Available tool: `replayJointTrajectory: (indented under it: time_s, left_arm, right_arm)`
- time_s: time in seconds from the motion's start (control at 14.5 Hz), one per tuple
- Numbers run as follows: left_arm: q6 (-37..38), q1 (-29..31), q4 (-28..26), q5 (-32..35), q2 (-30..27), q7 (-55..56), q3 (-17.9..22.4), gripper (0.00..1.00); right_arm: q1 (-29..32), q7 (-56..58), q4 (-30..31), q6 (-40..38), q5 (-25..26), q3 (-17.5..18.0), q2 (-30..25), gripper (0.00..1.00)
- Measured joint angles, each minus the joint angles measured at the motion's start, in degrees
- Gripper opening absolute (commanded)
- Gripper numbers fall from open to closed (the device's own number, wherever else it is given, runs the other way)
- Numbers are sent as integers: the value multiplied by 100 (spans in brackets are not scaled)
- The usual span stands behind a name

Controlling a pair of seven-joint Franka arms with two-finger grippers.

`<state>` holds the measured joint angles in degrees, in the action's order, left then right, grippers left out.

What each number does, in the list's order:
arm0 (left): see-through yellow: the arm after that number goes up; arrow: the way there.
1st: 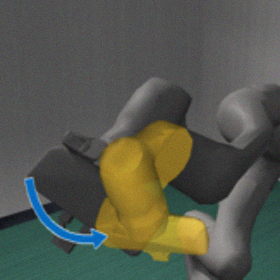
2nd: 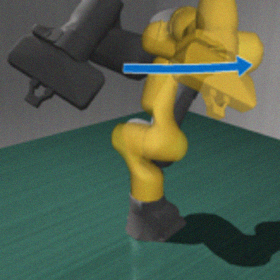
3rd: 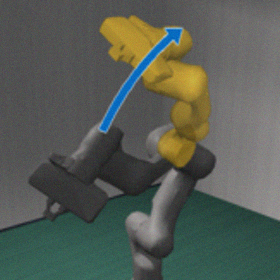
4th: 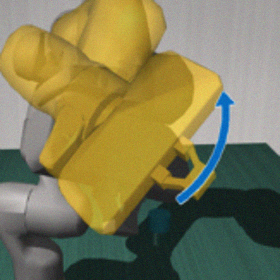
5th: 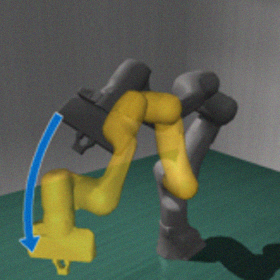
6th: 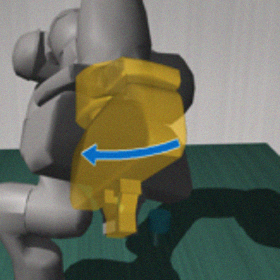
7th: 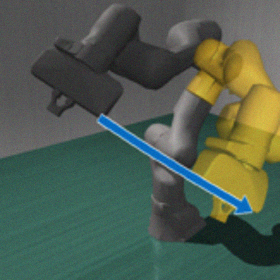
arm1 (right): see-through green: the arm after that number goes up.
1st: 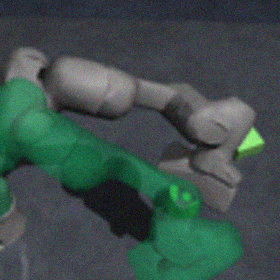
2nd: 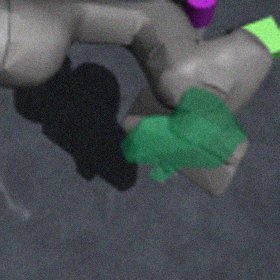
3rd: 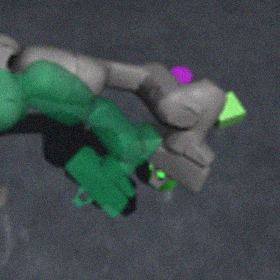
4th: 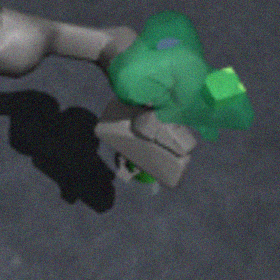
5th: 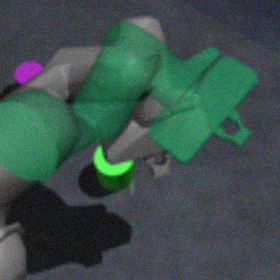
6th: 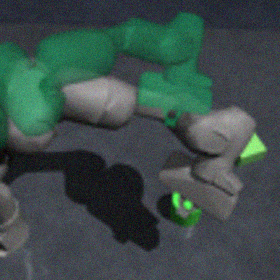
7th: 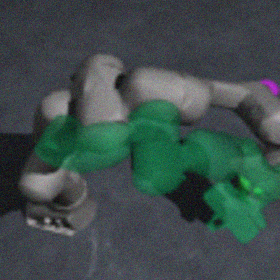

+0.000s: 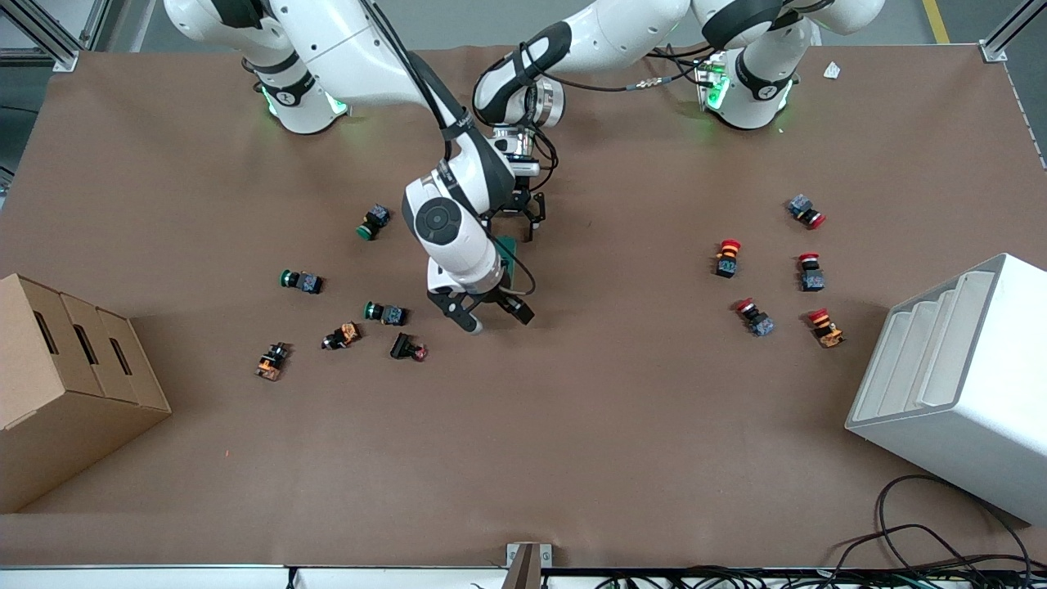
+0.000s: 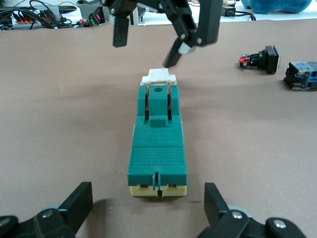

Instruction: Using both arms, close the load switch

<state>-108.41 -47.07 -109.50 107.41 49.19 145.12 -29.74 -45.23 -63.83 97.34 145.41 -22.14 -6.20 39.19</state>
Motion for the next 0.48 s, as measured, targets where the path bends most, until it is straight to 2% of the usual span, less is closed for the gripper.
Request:
replayJointTrajectory:
  time_s: [0.28,0.48]
  left_arm:
    - [0,0,5,0,0,0,0,99]
    - [0,0,83,-24,-7,-2,-9,99]
  right_arm:
    - [656,1320,-171,-924,18,-91,-105,100]
    - [1496,2753,-271,-2149,242,-153,-615,100]
